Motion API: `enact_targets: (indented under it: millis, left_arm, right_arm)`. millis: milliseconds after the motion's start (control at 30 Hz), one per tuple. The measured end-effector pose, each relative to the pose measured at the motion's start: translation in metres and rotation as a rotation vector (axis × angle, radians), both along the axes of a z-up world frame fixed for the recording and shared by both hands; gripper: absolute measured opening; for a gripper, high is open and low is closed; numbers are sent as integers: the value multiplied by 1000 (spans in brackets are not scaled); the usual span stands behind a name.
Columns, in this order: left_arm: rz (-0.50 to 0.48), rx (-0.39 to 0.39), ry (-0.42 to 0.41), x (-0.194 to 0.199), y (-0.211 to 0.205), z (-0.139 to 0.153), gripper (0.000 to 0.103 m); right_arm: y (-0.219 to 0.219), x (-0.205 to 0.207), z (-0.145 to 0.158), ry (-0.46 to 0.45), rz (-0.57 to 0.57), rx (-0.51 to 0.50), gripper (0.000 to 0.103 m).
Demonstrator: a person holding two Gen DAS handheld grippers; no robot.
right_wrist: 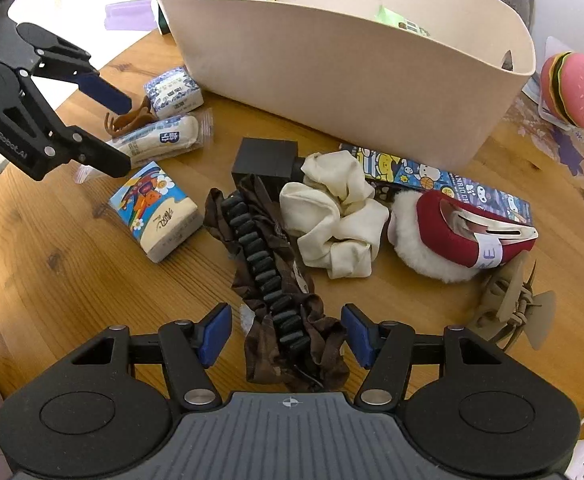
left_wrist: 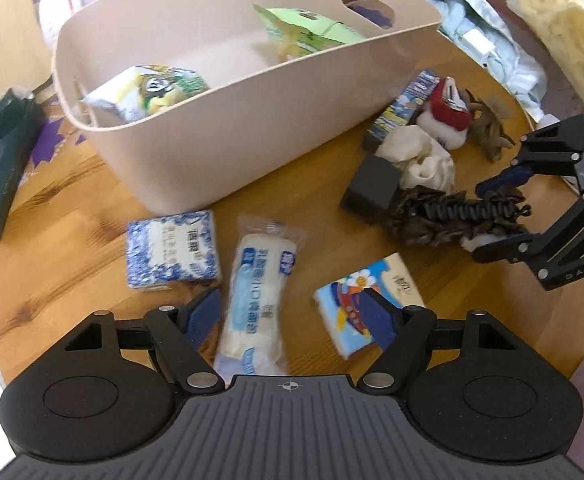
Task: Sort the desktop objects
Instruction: 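Move both tools back over the table toward the remaining items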
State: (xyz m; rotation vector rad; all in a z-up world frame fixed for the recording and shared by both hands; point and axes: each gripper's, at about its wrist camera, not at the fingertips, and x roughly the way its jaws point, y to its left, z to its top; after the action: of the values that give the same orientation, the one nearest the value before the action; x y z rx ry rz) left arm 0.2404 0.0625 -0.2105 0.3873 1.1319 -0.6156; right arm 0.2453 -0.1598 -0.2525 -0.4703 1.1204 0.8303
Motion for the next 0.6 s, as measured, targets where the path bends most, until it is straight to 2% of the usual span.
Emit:
enact_targets:
  millis: [167, 367, 433, 600]
  left_arm:
    - [-7, 45, 46, 6, -5, -20, 79]
    - [72, -17, 121, 21, 8, -26, 82]
    - [101, -20, 119, 24, 12, -24, 82]
    - [105, 6, 87, 25, 14, -21, 82]
  right_arm:
    - [0, 1, -2, 5, -6, 0, 65]
    - [1, 2, -8, 16, -16, -4, 65]
    - [3, 2, -9, 20, -13, -5, 65]
    - [6, 4, -10, 17, -9, -2, 65]
